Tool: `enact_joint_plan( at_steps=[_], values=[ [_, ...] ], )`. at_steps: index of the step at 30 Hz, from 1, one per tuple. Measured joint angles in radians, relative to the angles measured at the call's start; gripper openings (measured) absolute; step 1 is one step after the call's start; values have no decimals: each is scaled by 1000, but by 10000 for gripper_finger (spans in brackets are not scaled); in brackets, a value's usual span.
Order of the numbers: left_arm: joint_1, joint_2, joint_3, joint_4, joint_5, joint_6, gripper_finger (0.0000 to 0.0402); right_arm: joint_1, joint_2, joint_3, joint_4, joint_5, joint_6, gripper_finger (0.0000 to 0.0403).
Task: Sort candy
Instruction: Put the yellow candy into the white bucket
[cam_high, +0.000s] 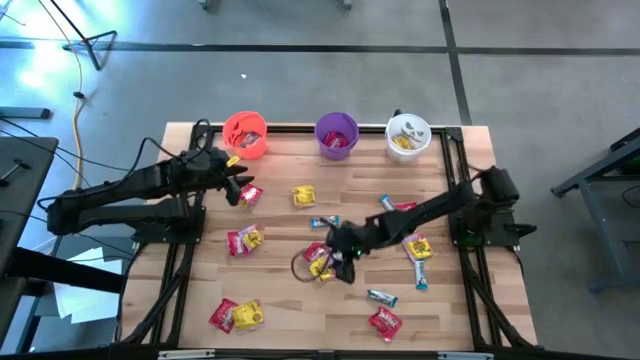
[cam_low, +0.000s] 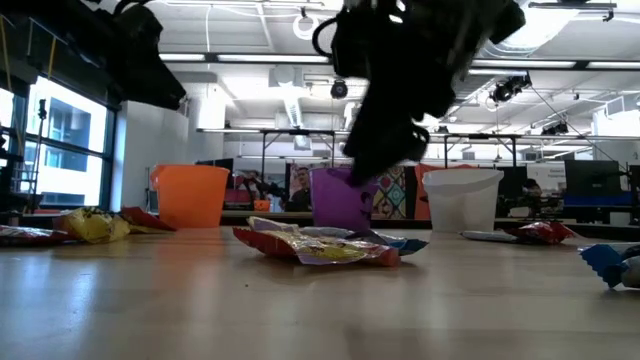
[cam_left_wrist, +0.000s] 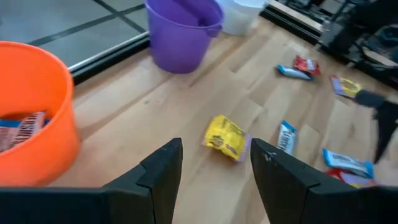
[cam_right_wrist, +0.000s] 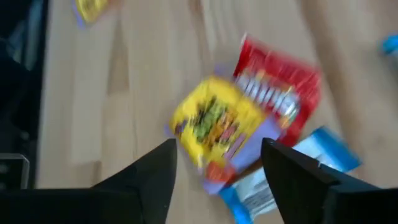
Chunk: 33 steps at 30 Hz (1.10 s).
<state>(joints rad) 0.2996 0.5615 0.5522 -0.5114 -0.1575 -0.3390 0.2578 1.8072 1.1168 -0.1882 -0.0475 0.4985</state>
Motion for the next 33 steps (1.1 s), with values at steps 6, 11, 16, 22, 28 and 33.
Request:
enact_joint_plan(
  at_steps=[6, 11, 16, 22, 28, 33],
  values=[
    [-28, 0, 0, 0, 6, 3, 177, 42, 78, 0, 46, 68, 21, 241],
    [-49, 0, 0, 0, 6, 6, 177, 52, 137, 2, 75, 110, -36, 241],
    [-62, 0, 0, 0, 6, 0, 177, 54, 166, 2, 99, 129, -112, 239],
    [-68, 0, 0, 0, 6, -17, 177, 49, 168, 3, 99, 127, -105, 195],
    [-68, 0, 0, -1, 6, -17, 177, 49, 168, 3, 100, 113, -51, 98],
    [-67, 1, 0, -1, 6, -17, 176, 48, 168, 7, 103, 107, -29, 30]
  ],
)
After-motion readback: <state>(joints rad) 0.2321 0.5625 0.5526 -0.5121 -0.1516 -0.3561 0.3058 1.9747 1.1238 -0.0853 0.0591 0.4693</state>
